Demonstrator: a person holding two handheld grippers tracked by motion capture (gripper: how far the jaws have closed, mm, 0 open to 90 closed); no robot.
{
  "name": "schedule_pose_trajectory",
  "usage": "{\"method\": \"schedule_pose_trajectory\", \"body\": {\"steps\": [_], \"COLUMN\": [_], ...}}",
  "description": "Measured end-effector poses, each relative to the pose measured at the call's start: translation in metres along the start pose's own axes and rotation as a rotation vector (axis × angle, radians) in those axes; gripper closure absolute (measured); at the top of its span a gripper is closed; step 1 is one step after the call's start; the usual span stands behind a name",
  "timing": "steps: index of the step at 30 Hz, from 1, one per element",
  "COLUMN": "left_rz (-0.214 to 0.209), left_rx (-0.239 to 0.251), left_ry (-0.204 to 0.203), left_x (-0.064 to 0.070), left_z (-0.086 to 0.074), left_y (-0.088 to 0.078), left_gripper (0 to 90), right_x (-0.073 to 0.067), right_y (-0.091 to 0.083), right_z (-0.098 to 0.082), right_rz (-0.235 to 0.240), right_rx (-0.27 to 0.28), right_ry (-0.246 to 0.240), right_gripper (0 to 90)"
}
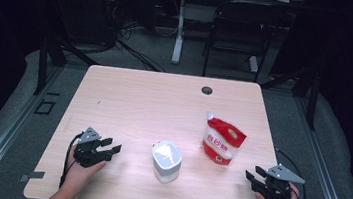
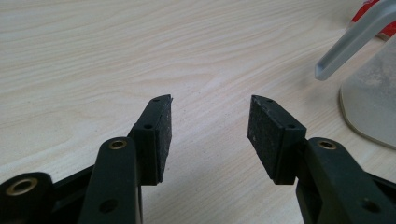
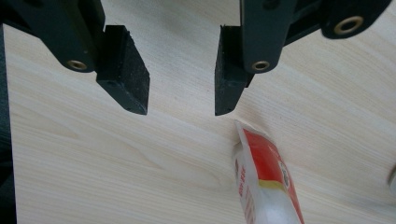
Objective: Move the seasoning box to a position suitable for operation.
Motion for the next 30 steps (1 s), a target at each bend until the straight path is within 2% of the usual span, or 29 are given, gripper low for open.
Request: {"method": "schedule_pose_trajectory", "body": {"steps": [9, 16, 21, 25, 26, 28, 30], "left_rz": [-0.008, -0.03, -0.046, -0.085, -0.098, -0.116, -0.127], "left_rx": [0.007, 0.007, 0.007, -0.003, -0.001, 0.01, 0.011], "left_ry": [0.008, 0.01, 0.034, 0.04, 0.03, 0.037, 0.064], "left_x": [0.003, 0.01, 0.017, 0.023, 0.026, 0.03, 0.036], "left_z": [0.001, 0.004, 0.005, 0.009, 0.011, 0.017, 0.024], "left_y": [0.001, 0.002, 0.004, 0.005, 0.004, 0.004, 0.004], "left_gripper": [51.0, 53.1, 55.0, 57.6, 58.5, 59.6, 61.2], "right_x": [-0.001, -0.002, -0.002, -0.003, -0.003, -0.004, -0.005], "right_y": [-0.003, -0.005, -0.005, -0.004, -0.004, -0.004, -0.004], "right_z": [0.0, 0.0, 0.0, 0.0, 0.0, -0.001, -0.001], "right_rz": [0.002, 0.004, 0.008, 0.002, -0.003, -0.004, -0.002], "right_rx": [0.004, 0.009, 0.009, 0.009, 0.0, -0.002, -0.01], "right_ry": [-0.006, -0.011, -0.013, -0.017, -0.023, -0.024, -0.03], "right_gripper": [55.6, 55.6, 55.5, 55.0, 54.7, 54.5, 54.5]}}
Point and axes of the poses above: each handheld gripper's, and its own axes: y roughly forward along the jaws, z roughly out of its top, x roughly to its right, the point moved 2 cm from there along y, roughly forward along the jaws, and after that the axes turned 1 degree about y, right-handed, at the moved point
